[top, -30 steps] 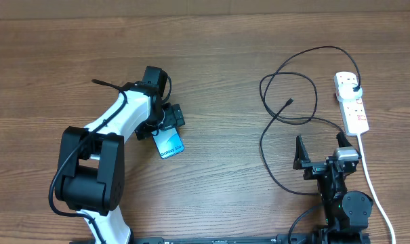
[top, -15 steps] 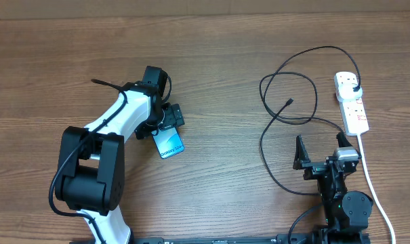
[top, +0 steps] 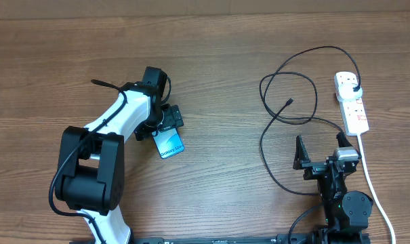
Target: Plug charger to phone and switch on socket
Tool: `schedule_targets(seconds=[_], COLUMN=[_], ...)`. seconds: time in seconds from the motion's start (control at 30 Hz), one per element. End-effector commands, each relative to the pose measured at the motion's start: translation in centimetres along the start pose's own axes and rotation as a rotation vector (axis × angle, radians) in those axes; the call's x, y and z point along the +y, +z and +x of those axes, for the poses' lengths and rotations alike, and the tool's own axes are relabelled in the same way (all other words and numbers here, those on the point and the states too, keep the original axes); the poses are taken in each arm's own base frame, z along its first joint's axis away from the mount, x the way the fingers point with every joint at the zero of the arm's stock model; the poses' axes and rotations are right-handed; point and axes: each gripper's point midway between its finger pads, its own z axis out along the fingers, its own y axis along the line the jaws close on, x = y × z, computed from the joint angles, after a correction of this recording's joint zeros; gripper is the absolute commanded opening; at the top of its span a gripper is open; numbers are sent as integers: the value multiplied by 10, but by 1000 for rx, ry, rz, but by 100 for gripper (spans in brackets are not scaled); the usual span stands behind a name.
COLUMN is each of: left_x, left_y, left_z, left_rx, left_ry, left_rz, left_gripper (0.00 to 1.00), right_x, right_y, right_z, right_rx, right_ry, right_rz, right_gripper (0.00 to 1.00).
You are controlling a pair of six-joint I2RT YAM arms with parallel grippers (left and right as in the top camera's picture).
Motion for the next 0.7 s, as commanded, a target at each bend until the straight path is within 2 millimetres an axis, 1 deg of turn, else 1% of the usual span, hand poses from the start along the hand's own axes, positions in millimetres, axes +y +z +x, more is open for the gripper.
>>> schedule_targets(seconds=[0.0, 0.17, 0.3, 0.53, 0.67], left_x=[10, 9, 6, 6, 4], left_y=[35, 65, 79, 79, 76], left_z=[24, 48, 66, 77, 86], left_rx=[119, 254, 350, 399, 429], left_ry=[-34, -50, -68, -73, -66], left_rz=[-40, -23, 8, 5, -2], left_gripper=[97, 95, 93, 94, 93], right_x=[0, 0, 0, 0, 0], right_y=[0, 0, 0, 0, 0], right_z=[1, 1, 1, 1, 1], right_rx=[-7, -7, -6, -7, -7], right_ry=[-5, -5, -5, -5, -5], right_rz=[4, 4, 4, 4, 4], right_gripper=[100, 100, 100, 100, 100])
